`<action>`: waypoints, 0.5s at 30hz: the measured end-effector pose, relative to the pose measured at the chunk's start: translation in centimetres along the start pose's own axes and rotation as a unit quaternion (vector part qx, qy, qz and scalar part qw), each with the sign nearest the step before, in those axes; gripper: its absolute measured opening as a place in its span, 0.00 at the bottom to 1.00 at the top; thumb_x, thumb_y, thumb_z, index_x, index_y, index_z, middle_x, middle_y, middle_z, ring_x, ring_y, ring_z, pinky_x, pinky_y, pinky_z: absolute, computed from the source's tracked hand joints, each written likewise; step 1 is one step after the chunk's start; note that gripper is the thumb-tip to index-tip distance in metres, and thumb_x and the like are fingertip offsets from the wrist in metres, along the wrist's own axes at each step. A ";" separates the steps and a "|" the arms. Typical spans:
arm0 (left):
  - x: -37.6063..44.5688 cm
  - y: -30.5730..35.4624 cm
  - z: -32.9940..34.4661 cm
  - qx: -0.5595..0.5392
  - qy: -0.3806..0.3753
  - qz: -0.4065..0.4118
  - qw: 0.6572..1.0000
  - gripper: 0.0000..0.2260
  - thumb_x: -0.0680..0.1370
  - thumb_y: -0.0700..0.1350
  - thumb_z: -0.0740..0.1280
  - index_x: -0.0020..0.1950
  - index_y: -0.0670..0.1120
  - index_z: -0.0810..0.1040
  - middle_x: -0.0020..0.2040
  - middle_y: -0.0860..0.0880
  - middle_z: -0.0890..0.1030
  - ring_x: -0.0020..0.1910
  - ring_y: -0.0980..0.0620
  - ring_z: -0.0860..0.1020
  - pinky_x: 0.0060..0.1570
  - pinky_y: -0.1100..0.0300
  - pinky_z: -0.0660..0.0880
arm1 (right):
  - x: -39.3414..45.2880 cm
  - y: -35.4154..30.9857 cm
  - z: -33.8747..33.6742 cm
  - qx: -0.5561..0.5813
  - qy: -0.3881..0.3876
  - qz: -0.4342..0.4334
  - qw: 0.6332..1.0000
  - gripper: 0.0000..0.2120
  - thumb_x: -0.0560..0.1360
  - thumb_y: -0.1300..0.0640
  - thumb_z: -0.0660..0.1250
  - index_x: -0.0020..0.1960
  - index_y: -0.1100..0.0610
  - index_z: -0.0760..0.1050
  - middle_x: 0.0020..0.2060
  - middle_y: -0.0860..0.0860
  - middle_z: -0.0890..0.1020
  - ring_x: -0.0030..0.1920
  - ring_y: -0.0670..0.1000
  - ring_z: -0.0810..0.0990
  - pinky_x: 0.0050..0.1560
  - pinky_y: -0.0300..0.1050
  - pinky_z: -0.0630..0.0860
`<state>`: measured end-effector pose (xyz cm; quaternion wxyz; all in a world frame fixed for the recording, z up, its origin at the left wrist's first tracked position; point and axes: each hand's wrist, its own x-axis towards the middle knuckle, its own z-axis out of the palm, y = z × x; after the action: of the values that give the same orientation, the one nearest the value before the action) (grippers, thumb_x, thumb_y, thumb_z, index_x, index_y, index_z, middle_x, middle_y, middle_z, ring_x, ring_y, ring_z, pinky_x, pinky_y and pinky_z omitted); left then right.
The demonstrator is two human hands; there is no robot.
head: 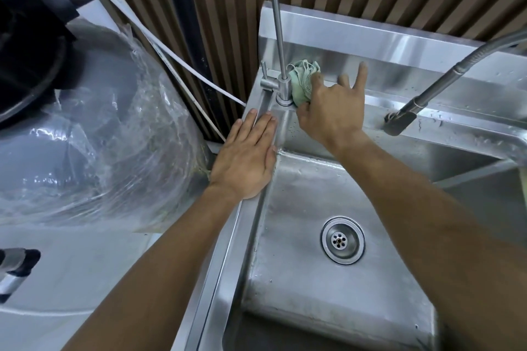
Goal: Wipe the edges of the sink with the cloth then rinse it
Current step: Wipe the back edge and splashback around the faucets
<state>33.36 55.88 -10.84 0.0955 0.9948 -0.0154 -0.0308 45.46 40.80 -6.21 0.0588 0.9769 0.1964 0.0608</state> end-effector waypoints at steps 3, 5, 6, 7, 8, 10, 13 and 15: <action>0.2 0.0 -0.1 -0.002 -0.002 0.002 1.000 0.29 0.84 0.54 0.40 0.85 0.46 0.49 0.85 0.50 0.49 0.84 0.49 0.42 0.82 0.51 0.38 | 0.6 0.6 0.4 -0.048 0.001 -0.051 0.998 0.24 0.78 0.44 0.56 0.61 0.63 0.70 0.40 0.62 0.83 0.54 0.63 0.81 0.78 0.68 0.55; 0.2 0.0 -0.3 -0.002 0.000 0.005 1.000 0.27 0.86 0.52 0.42 0.85 0.46 0.50 0.85 0.50 0.49 0.84 0.49 0.42 0.82 0.51 0.39 | 0.4 0.9 1.1 -0.049 -0.018 -0.063 0.997 0.27 0.79 0.43 0.52 0.65 0.64 0.66 0.49 0.65 0.81 0.55 0.63 0.79 0.76 0.69 0.58; 0.2 0.0 -0.3 -0.002 0.000 0.005 1.000 0.27 0.86 0.52 0.43 0.85 0.46 0.50 0.85 0.50 0.50 0.84 0.48 0.42 0.82 0.50 0.39 | 0.1 1.0 1.6 -0.040 -0.022 -0.064 0.997 0.29 0.79 0.42 0.50 0.68 0.64 0.64 0.56 0.67 0.78 0.59 0.64 0.76 0.75 0.69 0.59; 0.2 -0.1 -0.3 -0.001 -0.002 0.005 1.000 0.27 0.86 0.52 0.45 0.85 0.45 0.50 0.85 0.49 0.50 0.84 0.48 0.42 0.82 0.50 0.40 | -0.2 0.8 2.1 -0.019 -0.021 -0.067 0.997 0.31 0.80 0.42 0.49 0.71 0.65 0.63 0.64 0.68 0.74 0.65 0.65 0.72 0.75 0.67 0.59; 0.2 -0.1 -0.3 0.002 -0.001 0.005 1.000 0.27 0.86 0.52 0.46 0.85 0.45 0.50 0.85 0.49 0.50 0.84 0.48 0.43 0.82 0.50 0.40 | -0.5 0.4 2.6 0.011 -0.015 -0.075 0.997 0.32 0.82 0.43 0.50 0.75 0.66 0.61 0.73 0.68 0.67 0.72 0.66 0.67 0.76 0.65 0.59; 0.3 -0.2 -0.1 0.006 0.002 0.005 1.000 0.27 0.87 0.52 0.47 0.85 0.45 0.51 0.85 0.49 0.50 0.84 0.48 0.44 0.82 0.49 0.42 | -0.8 -0.6 3.8 0.075 -0.003 -0.104 0.992 0.31 0.85 0.48 0.50 0.81 0.66 0.54 0.82 0.63 0.52 0.82 0.64 0.52 0.80 0.61 0.55; 0.5 -0.3 0.0 0.004 -0.002 0.005 1.000 0.27 0.87 0.52 0.47 0.85 0.45 0.51 0.85 0.49 0.49 0.84 0.48 0.43 0.82 0.49 0.42 | -1.5 -0.4 4.8 0.217 0.006 -0.059 0.974 0.28 0.86 0.57 0.53 0.83 0.63 0.52 0.83 0.59 0.50 0.83 0.61 0.47 0.82 0.59 0.51; 0.5 -0.3 -0.2 -0.001 -0.007 0.006 1.000 0.27 0.87 0.52 0.46 0.85 0.45 0.50 0.85 0.48 0.47 0.84 0.47 0.43 0.82 0.48 0.42 | -2.3 0.3 5.2 0.260 0.030 0.007 0.965 0.27 0.85 0.58 0.56 0.81 0.64 0.57 0.82 0.60 0.54 0.83 0.62 0.49 0.82 0.59 0.51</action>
<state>33.85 56.19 -10.76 0.0965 0.9944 -0.0217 -0.0368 44.23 39.18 -11.53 -0.2040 0.9576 0.2000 0.0374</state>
